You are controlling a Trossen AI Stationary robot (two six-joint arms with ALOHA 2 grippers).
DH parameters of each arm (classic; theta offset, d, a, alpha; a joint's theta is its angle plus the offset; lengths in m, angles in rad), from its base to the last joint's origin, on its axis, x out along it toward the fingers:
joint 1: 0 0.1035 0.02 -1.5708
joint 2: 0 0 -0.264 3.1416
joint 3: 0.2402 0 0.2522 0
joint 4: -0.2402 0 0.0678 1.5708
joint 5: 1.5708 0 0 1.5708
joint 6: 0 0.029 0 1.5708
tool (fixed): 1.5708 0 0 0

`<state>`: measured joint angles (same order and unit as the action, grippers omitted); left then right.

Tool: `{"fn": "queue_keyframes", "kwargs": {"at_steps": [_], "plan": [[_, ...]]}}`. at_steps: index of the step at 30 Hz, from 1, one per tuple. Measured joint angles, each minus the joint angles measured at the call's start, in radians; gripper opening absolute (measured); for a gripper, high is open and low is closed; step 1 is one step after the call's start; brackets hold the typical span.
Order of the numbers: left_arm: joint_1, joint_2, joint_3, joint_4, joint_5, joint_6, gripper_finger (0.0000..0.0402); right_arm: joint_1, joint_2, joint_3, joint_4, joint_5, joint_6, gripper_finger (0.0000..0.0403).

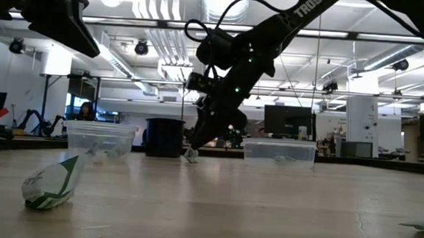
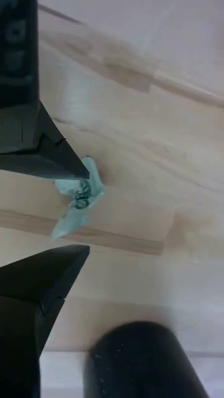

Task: Pick and place items into bin
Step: Put the stevia packet into the rectangle transparent bin

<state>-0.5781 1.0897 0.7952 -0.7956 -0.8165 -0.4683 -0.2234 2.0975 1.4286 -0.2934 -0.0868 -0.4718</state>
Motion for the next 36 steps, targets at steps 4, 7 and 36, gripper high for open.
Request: {"fn": "queue_keyframes", "kwargs": {"at_steps": [4, 7, 36], "plan": [[0.000, 0.000, 0.000, 0.001, 0.000, 0.000, 0.0063, -0.004, -0.001, 0.001, -0.003, 0.001, 0.009, 0.0170], [0.000, 0.000, 0.000, 0.001, 0.000, 0.000, 0.0063, -0.006, -0.002, 0.001, -0.002, 0.001, 0.009, 0.0161], [0.000, 0.000, 0.000, 0.001, 0.000, 0.001, 0.0063, -0.004, -0.002, -0.002, -0.008, 0.008, 0.053, 0.0100]]}}
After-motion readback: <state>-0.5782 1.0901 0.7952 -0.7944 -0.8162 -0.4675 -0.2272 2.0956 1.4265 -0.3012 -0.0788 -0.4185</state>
